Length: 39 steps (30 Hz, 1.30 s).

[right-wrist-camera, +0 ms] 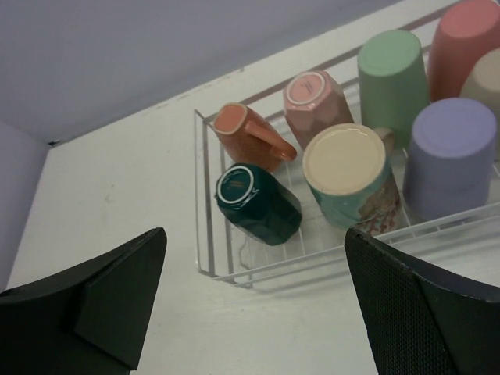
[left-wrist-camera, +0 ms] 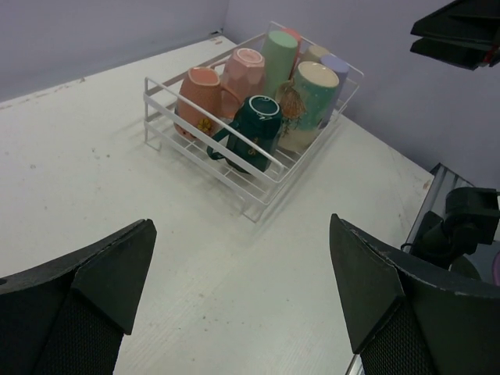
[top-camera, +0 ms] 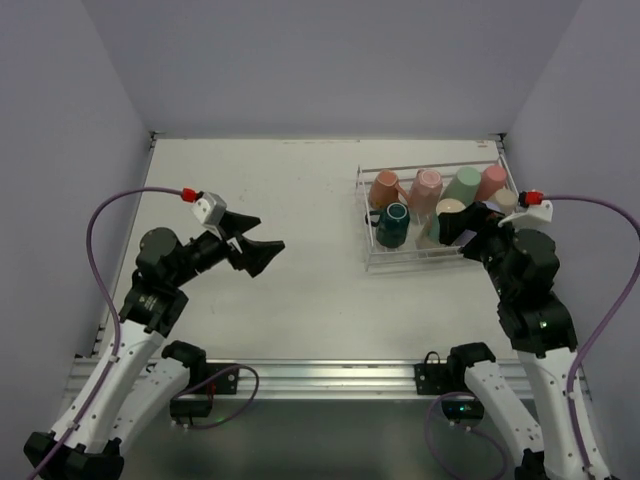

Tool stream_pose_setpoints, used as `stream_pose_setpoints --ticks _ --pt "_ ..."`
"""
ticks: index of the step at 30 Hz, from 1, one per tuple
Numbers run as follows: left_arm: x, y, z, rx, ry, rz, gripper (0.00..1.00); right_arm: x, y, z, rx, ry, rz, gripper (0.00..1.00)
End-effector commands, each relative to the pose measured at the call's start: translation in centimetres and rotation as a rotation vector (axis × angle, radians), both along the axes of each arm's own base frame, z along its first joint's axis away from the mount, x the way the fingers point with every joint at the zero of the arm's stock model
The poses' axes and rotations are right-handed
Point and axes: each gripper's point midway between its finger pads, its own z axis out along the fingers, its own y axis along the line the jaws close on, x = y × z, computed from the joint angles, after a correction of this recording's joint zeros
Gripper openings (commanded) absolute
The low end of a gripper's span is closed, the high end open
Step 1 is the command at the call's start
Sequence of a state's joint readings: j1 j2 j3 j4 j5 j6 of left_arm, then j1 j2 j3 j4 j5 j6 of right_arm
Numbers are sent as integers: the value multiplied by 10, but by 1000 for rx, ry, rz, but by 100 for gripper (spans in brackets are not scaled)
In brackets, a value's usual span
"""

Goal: Unload the cups from the dish rack

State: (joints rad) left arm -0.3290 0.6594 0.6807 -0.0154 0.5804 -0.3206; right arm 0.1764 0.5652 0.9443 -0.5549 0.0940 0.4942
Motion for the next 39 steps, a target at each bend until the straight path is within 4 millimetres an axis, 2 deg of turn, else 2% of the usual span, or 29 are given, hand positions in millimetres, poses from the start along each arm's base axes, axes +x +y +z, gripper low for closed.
stream_pose_setpoints --ticks 1,12,18,19,26,32,39 --pt "-3 1 12 25 -41 17 100 14 -20 -15 -60 68 -111 99" --pt "-13 -3 11 63 -57 29 100 56 -55 -60 -249 267 -299 99" --pt "-16 -6 9 78 -58 25 100 80 -52 -75 -276 329 -288 99" --pt "-17 -6 9 79 -60 25 100 88 -47 -80 -273 349 -262 99" --pt "-18 -8 8 88 -57 20 100 106 -34 -95 -261 379 -202 99" --pt "-17 -9 5 91 -51 17 100 119 -41 -111 -289 424 -221 99" --pt "-15 -10 3 96 -42 18 100 136 -39 -121 -303 440 -212 99"
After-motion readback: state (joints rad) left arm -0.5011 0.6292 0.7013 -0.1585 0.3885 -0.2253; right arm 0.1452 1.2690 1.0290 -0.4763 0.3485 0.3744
